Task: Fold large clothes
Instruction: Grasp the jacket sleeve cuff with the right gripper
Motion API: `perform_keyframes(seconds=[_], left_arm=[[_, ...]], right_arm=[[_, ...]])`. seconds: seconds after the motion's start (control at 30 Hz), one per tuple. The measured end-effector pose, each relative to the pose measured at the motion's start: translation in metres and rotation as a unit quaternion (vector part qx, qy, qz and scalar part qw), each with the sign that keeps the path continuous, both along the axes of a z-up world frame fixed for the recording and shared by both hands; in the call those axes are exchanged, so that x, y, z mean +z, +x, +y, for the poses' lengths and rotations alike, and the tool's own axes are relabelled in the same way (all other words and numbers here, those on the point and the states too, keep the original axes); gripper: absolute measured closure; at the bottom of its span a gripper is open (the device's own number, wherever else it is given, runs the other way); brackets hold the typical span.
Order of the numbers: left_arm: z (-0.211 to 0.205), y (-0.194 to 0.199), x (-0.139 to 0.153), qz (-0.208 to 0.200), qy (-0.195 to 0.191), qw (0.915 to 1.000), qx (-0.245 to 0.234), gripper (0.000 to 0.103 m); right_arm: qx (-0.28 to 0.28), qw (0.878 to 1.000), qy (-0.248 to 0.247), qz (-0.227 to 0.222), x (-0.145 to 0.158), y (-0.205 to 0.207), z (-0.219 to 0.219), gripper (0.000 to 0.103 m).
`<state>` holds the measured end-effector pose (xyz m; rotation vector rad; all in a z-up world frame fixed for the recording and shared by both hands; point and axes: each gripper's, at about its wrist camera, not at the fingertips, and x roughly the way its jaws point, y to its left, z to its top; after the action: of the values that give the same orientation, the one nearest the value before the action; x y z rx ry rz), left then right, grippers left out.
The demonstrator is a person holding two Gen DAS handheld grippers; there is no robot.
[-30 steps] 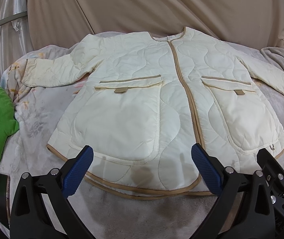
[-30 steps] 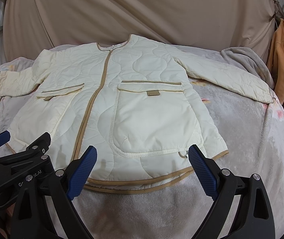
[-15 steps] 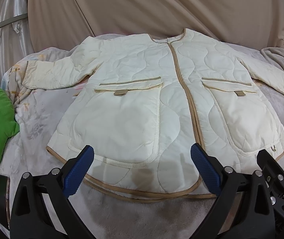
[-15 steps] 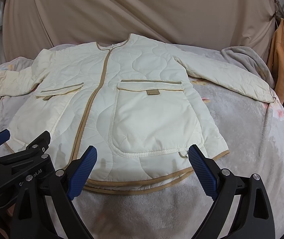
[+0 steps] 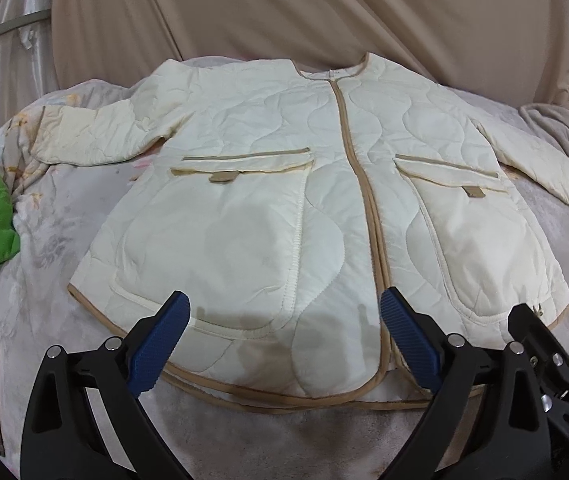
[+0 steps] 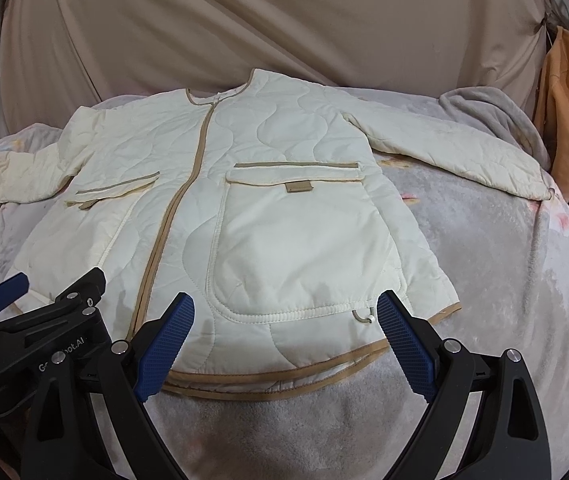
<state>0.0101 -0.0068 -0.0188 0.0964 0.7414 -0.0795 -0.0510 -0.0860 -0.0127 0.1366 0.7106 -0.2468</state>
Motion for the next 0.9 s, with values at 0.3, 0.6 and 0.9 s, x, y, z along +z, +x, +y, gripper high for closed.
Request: perform_keyframes(seconds=[0.3, 0.6, 0.9], left_arm=[[-0.006, 0.016, 0.001, -0.004, 0.028, 0.9985, -0.047, 0.009], [0.020, 0.055, -0.006, 0.025, -0.012, 0.9996, -0.001, 0.009], [0.032, 0.086, -0.014, 0.032, 0.037, 0.9987, 0.016, 0.009]], right_arm=[[-0.074, 0.997, 0.037, 0.002, 0.003, 0.023, -0.134, 0.012], [-0.259, 0.963, 0.075, -0.009, -0.017, 0.063, -0.366, 0.016], [-0.341, 0.931, 0.127, 0.003, -0.048, 0.083, -0.482, 0.035]])
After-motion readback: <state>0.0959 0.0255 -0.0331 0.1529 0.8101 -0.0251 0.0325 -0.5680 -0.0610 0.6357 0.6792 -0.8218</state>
